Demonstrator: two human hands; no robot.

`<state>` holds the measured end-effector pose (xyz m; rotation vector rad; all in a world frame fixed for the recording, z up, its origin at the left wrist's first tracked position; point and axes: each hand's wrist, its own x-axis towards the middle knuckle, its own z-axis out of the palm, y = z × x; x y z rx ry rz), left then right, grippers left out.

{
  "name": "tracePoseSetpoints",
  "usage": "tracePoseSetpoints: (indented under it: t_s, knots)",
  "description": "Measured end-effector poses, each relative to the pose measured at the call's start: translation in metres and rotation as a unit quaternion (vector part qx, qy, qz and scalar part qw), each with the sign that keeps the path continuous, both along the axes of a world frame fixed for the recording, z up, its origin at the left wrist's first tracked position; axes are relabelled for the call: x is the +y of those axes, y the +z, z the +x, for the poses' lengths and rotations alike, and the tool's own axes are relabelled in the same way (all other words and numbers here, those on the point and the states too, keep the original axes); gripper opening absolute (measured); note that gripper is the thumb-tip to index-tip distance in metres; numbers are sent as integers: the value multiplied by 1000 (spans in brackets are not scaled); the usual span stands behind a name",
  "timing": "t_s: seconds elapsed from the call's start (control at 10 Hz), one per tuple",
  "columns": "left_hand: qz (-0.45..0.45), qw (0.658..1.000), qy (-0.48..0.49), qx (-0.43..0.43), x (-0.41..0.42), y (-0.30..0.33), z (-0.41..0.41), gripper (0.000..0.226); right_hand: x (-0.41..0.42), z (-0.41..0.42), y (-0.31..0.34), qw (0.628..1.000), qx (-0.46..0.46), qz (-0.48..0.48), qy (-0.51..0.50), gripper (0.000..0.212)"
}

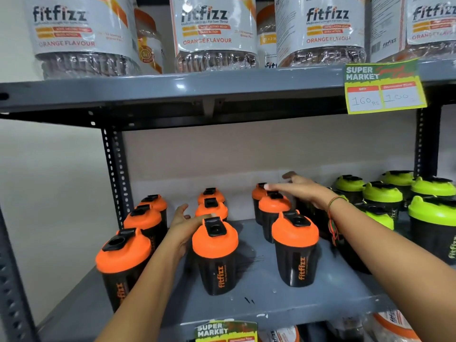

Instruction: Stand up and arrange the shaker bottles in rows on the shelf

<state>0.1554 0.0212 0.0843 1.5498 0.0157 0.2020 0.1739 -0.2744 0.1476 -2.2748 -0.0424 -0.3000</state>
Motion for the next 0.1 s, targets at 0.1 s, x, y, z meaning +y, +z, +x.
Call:
tracePoseSetpoints:
  t_s: [0.1]
  knots:
    - [-46, 997, 55, -22, 1, 4, -11, 63, 0, -15, 7, 992, -87, 86, -18, 80]
